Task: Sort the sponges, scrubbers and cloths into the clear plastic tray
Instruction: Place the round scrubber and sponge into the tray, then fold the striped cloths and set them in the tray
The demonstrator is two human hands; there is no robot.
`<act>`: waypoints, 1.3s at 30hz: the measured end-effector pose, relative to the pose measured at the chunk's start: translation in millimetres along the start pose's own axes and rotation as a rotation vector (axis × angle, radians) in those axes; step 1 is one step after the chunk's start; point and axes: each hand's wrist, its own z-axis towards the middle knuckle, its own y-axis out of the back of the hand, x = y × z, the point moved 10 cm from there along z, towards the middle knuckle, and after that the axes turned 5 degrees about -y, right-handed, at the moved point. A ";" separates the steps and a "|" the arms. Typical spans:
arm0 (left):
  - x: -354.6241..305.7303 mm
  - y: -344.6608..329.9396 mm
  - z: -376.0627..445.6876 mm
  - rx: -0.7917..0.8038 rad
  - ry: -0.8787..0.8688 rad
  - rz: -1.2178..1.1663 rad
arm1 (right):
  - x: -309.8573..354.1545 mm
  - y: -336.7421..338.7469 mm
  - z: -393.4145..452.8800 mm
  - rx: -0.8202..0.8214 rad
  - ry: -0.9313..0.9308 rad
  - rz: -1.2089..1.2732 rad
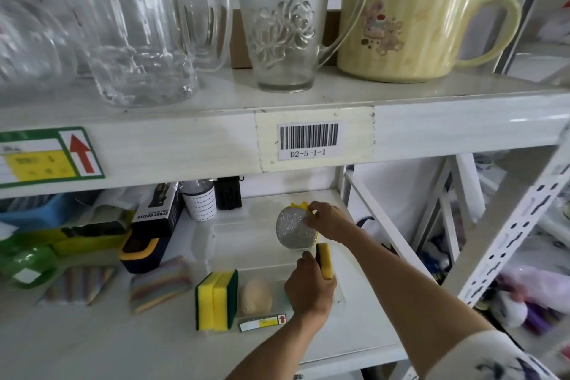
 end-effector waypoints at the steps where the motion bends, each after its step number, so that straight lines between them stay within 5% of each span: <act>1: 1.2 -2.1 -0.2 0.011 -0.003 0.015 | -1.0 -3.7 1.1 0.015 0.001 -0.004; 12: 5.1 -3.4 -3.6 0.090 -0.041 0.019 | -2.3 -9.6 3.2 -0.050 -0.048 -0.154; 17: 1.7 18.1 -3.5 -0.018 -0.122 -0.020 | 10.8 -5.4 -0.9 -0.137 0.004 -0.268; 23: 26.1 71.1 10.1 -0.135 -0.117 -0.192 | 64.1 1.7 -6.7 -0.272 0.081 -0.094; 31: 178.8 159.0 29.2 -0.320 0.087 -0.290 | 191.4 -68.7 -25.5 -0.132 0.313 -0.049; 39: 329.6 217.8 10.2 -0.323 0.301 0.001 | 268.0 -171.1 -46.8 0.073 0.447 -0.253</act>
